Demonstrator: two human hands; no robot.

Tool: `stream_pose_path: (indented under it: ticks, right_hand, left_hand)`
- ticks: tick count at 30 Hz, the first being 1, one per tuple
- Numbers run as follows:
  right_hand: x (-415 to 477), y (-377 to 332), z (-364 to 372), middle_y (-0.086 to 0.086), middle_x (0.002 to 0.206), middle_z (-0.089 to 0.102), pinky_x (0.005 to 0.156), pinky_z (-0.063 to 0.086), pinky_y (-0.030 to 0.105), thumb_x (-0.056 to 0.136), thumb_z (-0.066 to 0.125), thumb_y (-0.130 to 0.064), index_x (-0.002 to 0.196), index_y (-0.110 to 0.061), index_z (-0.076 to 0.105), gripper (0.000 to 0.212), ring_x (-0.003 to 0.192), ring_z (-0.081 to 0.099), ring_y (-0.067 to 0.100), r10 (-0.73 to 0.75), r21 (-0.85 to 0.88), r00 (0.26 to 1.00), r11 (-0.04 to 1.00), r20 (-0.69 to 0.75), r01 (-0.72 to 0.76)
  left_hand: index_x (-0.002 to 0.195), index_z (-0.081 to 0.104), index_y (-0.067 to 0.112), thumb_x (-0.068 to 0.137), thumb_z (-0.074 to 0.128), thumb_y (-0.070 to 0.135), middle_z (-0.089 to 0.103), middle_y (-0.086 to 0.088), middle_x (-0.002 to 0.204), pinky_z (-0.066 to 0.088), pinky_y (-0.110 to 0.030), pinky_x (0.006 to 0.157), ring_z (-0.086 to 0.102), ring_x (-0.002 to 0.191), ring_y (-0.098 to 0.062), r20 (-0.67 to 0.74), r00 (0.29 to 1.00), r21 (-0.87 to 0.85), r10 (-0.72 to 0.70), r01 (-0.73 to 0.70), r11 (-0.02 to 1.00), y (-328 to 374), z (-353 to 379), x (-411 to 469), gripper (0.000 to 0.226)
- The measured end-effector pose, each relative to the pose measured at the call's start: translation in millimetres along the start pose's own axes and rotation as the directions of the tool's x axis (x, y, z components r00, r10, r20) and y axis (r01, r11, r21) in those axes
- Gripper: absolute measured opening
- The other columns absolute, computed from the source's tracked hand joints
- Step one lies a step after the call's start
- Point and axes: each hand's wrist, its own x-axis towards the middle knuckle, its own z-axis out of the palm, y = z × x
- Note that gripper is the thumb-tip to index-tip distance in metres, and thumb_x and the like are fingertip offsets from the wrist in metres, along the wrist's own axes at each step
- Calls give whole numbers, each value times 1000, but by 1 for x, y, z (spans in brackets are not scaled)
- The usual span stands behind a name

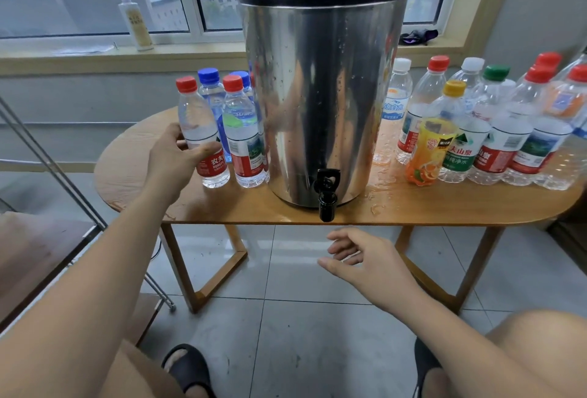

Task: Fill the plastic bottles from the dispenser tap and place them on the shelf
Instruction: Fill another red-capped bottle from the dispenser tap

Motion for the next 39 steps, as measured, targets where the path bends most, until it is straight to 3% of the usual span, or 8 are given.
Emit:
stream_pose_path:
  ticks: [7,13,17,22,27,31,34,39]
  right_hand:
    - [5,-5,-11,-15,97,75,80,60,22,90,86,-39,115,-35,74,27,96,70,3,0,0,996,1000,-93,0]
    - [13,-12,-33,-20,93,75,78,56,17,92,86,-31,110,-33,76,20,92,70,2,-40,-7,974,999,-221,40]
    - [20,-21,-60,-14,96,77,79,57,17,92,86,-32,108,-31,76,19,90,71,3,-67,-20,935,998,-349,64]
    - [36,-37,-106,-19,106,74,75,54,10,95,82,-38,116,-29,73,25,92,70,-5,-142,-174,856,983,-497,61]
    - [61,-44,-151,-4,124,70,90,63,41,92,83,-39,129,-21,67,44,99,71,9,-198,-275,748,961,-633,22]
    - [77,-50,-175,1,131,62,94,59,38,90,84,-40,136,-20,60,56,105,67,16,-242,-332,693,943,-679,4]
    - [90,-52,-188,3,135,57,101,57,43,85,84,-42,140,-21,55,66,116,63,22,-243,-367,689,929,-683,-36]
    - [110,-59,-198,6,136,58,101,49,36,85,86,-46,145,-16,55,74,124,57,22,-214,-442,739,888,-638,-125]
  left_hand:
    - [141,60,30,82,94,45,70,5,137,60,-47,103,67,123,-19,-9,1000,5,-3,3,1000,-3,10,17,70]
    - [146,58,30,82,95,43,68,14,138,59,-40,104,66,125,-6,-90,995,-68,46,-52,996,-14,8,-12,75]
    - [147,54,29,84,93,41,62,10,143,52,-25,97,62,127,-8,-100,991,-2,91,-92,996,-16,9,-43,75]
    - [135,63,29,92,87,38,69,13,127,47,-17,85,63,114,4,16,990,40,139,-139,989,-14,17,-80,50]
    - [119,72,32,94,85,29,75,15,113,55,-25,87,69,106,-1,205,964,43,172,-184,982,-14,37,-107,29]
    - [111,72,35,91,87,24,72,20,109,56,-13,82,70,103,2,346,896,125,277,-337,933,-15,57,-128,26]
    - [112,74,36,91,87,26,68,23,107,58,-26,89,66,104,-6,421,836,196,352,-463,864,-24,65,-133,27]
    - [115,74,35,93,82,37,60,23,111,55,-39,92,57,107,-8,397,835,280,381,-505,816,-33,73,-135,24]
